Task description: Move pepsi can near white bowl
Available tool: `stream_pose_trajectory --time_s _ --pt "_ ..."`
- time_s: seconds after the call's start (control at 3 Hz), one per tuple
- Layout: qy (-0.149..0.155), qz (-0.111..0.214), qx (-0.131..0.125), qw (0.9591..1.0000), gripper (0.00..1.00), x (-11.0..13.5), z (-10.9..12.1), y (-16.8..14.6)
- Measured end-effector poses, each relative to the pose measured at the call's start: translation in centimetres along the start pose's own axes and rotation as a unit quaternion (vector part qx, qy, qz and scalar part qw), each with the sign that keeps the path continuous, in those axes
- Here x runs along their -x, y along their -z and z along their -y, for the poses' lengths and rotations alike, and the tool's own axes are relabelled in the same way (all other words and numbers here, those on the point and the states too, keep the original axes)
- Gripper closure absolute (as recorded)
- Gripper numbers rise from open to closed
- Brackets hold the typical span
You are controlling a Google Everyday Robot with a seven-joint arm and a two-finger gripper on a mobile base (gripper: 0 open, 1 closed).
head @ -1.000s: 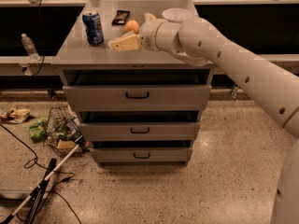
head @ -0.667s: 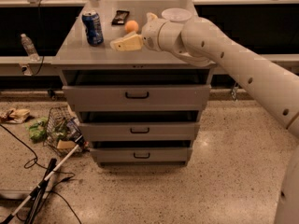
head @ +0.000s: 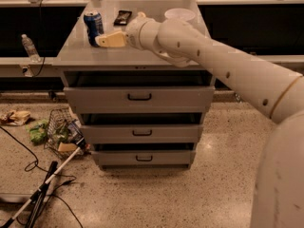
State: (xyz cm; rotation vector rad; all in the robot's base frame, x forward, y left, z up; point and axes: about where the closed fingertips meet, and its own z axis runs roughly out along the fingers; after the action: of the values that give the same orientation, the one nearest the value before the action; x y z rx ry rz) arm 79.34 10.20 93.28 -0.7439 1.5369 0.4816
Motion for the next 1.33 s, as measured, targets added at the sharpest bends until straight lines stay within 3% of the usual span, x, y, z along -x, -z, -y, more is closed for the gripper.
stream_pose_trajectory --time_s 0.33,0.67,1.0,1.33 --pt "-0.003 -0.006 -0.004 1.0 0.0 0.1 -0.8 -3.7" --pt "-0.012 -0.001 0.0 0.9999 0.0 -0.8 -0.6 -8.8" --pt "-0.012 0.007 0.002 0.9999 0.0 -1.1 0.5 -12.0" --pt "-0.01 0.014 0.016 0.9997 0.16 -1.5 0.8 -14.7"
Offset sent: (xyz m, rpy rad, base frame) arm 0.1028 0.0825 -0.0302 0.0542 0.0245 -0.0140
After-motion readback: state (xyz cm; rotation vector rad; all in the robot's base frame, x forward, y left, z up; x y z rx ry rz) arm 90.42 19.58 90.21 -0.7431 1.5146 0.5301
